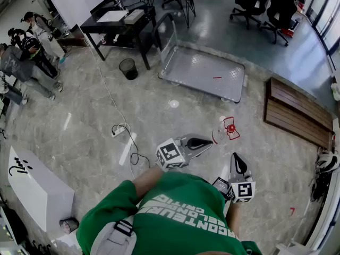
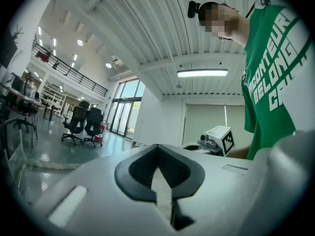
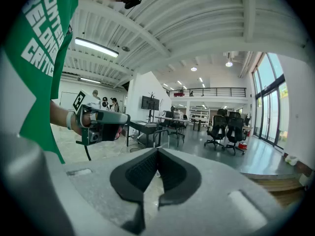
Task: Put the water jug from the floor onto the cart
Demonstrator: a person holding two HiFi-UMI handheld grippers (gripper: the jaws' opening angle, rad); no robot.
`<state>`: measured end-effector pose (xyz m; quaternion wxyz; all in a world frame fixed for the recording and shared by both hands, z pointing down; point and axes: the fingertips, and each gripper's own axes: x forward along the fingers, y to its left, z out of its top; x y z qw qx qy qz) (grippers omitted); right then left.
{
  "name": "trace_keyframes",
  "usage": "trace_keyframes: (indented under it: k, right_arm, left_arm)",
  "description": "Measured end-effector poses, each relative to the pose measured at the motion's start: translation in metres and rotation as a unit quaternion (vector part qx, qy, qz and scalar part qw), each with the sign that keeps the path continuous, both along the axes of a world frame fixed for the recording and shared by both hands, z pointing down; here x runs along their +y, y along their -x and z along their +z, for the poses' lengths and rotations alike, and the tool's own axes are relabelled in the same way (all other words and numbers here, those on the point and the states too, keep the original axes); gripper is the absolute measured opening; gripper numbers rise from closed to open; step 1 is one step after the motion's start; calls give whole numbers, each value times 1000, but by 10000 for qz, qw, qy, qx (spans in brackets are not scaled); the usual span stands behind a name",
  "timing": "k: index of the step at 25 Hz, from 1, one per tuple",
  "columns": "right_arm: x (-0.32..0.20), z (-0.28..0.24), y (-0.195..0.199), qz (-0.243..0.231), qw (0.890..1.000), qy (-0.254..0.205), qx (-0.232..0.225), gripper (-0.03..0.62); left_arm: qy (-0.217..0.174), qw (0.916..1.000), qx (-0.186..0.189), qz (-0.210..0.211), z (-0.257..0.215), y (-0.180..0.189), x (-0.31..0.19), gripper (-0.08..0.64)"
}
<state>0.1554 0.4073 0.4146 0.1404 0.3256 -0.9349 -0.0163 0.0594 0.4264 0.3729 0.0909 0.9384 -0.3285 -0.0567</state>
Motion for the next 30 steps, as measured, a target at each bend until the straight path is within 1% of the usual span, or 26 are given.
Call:
trace_keyframes:
  k: [11,15,20,25,30]
  right_arm:
    - [3,7,29,-2,10000,14,69,-8]
    - [7,11,28,71,9999,69,93,-8]
    - [12,15,28,209,9996,112,139,-8]
    - [20,13,40,220,9995,161,175,-8]
    - [23,11,53,403,9989,118,202,-8]
  left_arm:
    - [102,9999,66,-11,7,26,5,16]
    - [162,9998,135,-43,12,28,10,15]
    - [176,9997,170,34,14,32,14,15]
    - [239,9994,239,-10,16,47,21,15]
    - [252,9994,249,60,14,66,24,15]
